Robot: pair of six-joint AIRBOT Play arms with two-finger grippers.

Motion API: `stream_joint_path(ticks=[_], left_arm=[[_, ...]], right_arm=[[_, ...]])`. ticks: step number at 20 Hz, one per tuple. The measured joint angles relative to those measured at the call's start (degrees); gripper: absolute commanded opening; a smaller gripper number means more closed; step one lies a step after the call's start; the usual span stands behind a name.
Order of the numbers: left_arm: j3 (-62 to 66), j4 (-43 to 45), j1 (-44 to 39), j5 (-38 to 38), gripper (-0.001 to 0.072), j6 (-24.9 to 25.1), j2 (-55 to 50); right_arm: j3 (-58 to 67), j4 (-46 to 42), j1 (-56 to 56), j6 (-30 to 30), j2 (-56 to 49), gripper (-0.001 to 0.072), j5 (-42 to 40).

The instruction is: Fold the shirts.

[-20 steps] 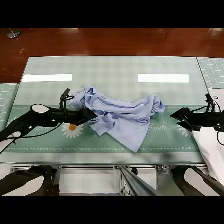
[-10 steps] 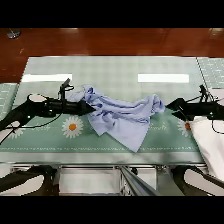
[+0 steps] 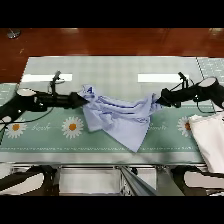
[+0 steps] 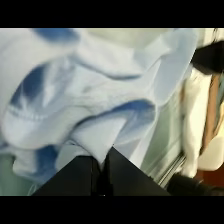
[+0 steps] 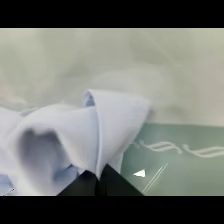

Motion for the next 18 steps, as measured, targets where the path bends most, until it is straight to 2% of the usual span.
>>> stream_joint_path(ticks=[2,6,9,12,18], left_arm=[[6.38,-2.23,4.76,-2.38,0.0026,-0.74,1.81],[25.88,-6.82,11.26,-3.63,0.0026,-1.38,7.39],[41.03,-5.16,14.93,-2.91,0.0026,-2.93,12.02],[52.43,2.16,19.69,0.72,0.0026,-8.28,17.03],[61.02,11.19,28.59,2.80,0.0026,-12.59,29.83]], right_arm=[[8.48,-2.16,0.17,0.35,1.57,0.0016,2.91],[33.35,-3.34,0.85,2.45,6.64,0.0016,6.03],[49.05,-6.47,1.62,3.87,13.14,0.0016,7.32],[55.91,-9.51,1.88,4.39,21.64,0.0016,7.91],[59.54,-15.69,2.03,3.91,38.27,0.0016,11.61]])
